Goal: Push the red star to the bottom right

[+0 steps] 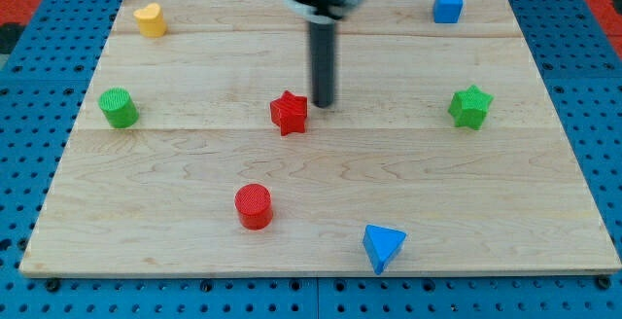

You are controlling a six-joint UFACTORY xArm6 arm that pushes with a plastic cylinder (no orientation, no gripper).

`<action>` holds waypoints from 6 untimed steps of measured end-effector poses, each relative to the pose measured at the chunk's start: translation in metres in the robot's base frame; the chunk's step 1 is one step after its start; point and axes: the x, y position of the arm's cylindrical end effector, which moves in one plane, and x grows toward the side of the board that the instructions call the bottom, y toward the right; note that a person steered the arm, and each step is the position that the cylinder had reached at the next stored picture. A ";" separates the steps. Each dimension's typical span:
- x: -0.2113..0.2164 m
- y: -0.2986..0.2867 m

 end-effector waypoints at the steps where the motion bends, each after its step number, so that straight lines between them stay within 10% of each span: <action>1: -0.003 -0.009; 2: -0.069 -0.054; 3: -0.040 -0.104; 6: 0.031 0.060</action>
